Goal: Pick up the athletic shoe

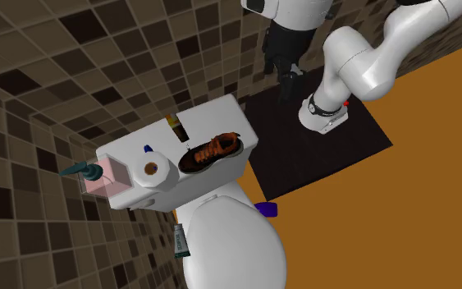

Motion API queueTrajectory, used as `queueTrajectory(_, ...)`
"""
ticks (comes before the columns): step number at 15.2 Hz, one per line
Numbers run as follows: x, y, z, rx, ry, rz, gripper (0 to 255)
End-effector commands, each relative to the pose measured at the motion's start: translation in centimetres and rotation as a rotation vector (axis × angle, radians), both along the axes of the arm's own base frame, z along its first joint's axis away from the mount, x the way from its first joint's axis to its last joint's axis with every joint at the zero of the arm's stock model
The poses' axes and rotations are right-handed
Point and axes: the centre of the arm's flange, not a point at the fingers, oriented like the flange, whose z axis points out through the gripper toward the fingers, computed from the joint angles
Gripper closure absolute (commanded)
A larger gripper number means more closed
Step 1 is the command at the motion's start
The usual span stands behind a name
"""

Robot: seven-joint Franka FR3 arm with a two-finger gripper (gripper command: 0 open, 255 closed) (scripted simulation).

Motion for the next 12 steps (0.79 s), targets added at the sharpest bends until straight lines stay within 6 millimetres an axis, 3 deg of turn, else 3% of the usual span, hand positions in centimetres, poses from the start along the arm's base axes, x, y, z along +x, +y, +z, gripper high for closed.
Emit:
queueTrajectory(1, 0.0, 0.0, 0.0, 0.000, 0.000, 0.000, 0)
queueTrajectory(12, 10.3, 1.7, -10.5, -0.059, 0.016, 0.086, 0)
